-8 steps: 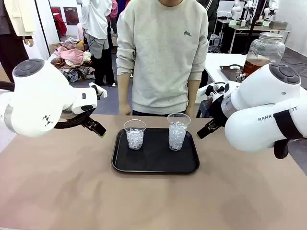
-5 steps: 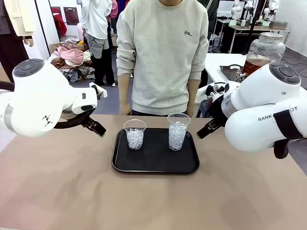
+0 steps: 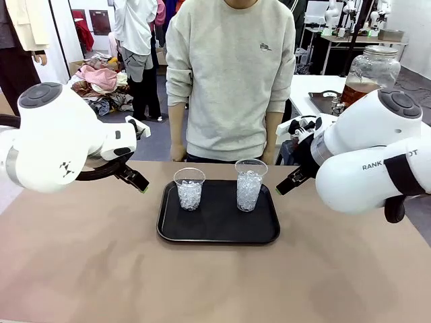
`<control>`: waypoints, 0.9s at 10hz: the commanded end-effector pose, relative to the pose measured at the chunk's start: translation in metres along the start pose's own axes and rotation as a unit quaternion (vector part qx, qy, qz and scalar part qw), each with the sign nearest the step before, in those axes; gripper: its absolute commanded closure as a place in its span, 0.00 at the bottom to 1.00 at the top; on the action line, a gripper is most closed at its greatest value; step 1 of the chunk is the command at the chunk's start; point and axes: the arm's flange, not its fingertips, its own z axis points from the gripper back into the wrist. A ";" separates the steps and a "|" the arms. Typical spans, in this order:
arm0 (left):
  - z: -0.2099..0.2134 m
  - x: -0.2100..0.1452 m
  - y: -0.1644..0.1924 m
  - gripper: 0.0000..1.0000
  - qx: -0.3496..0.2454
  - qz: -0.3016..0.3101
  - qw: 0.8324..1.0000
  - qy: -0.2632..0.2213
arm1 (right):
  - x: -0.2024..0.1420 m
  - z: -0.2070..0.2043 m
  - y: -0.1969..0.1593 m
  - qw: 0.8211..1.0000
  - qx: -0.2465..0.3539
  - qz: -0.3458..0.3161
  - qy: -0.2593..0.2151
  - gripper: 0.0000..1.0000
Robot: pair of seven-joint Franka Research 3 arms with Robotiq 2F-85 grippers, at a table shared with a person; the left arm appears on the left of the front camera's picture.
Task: Pour the drink into the iced cup.
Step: Pick up the iced cup indicated by the human and present it to them.
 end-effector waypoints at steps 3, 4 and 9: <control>0.000 0.000 0.000 0.00 0.000 0.000 1.000 0.000 | 0.003 0.003 -0.001 1.000 0.013 0.004 -0.003 0.00; 0.009 0.006 0.001 0.00 -0.004 0.007 1.000 -0.007 | 0.008 0.013 -0.005 1.000 0.025 -0.002 -0.010 0.00; 0.064 0.042 0.021 0.00 -0.133 0.048 0.989 -0.038 | 0.027 0.087 -0.043 0.987 0.139 -0.070 -0.042 0.00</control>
